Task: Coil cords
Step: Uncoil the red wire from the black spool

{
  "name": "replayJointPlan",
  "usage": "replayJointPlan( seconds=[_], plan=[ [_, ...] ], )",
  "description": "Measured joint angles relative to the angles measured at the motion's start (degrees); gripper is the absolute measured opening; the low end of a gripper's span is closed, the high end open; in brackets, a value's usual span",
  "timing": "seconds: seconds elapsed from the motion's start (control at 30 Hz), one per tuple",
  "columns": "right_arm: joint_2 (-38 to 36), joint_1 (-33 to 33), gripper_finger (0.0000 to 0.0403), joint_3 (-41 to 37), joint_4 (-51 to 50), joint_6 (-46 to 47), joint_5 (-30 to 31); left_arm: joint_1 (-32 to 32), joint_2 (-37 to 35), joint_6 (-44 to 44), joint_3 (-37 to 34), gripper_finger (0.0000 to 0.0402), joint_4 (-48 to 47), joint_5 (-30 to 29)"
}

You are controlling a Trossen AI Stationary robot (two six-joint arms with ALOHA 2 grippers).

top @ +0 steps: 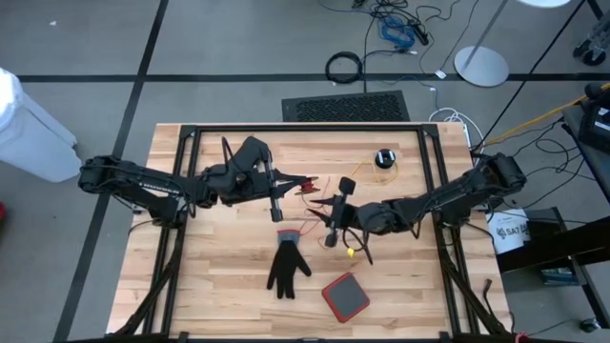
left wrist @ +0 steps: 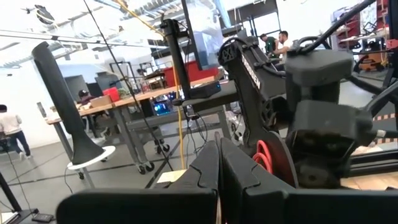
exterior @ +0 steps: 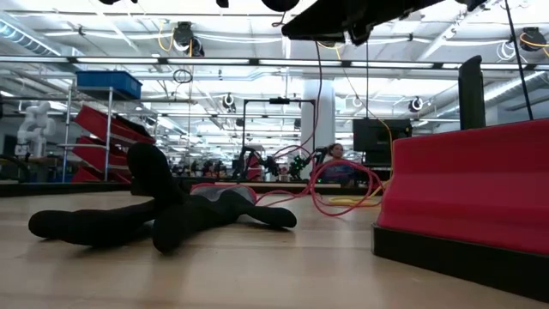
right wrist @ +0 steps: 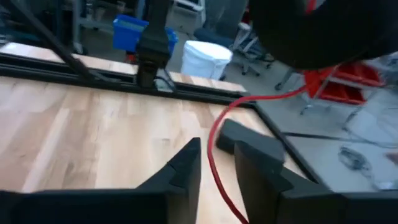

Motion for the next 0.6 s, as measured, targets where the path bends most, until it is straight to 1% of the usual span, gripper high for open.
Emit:
replayJointPlan(
  seconds=[0.07, 0.3, 0.37, 0.5, 0.53, 0.6],
  plan=[
    [0.01, -0.78, 0.0073, 0.0, -0.49, 1.27, -1.33, 0.0, 0.0, -0.05, 0.0, 0.0, 0.02, -0.01],
    [0.02, -1.26, 0.0065, 0.0, -0.36, 1.38, -1.24, 0.0, 0.0, -0.08, 0.0, 0.0, -0.09, -0.01],
    [0.02, -1.25, 0.0053, 0.0, -0.69, 1.4, -1.25, 0.0, 0.0, -0.09, 0.0, 0.0, -0.07, -0.02],
    [0.02, -1.6, 0.0011, 0.0, -1.3, 1.55, -1.17, 0.0, 0.0, -0.09, 0.0, 0.0, -0.1, -0.02],
    [0.02, -1.8, 0.0006, 0.0, -1.71, 1.92, -0.96, 0.0, 0.0, -0.09, 0.0, 0.0, -0.15, -0.02],
    [0.02, -2.21, 0.0004, 0.0, -3.23, 4.16, 1.85, 0.0, 0.0, -0.03, 0.0, 0.0, -0.93, -0.02]
  ],
)
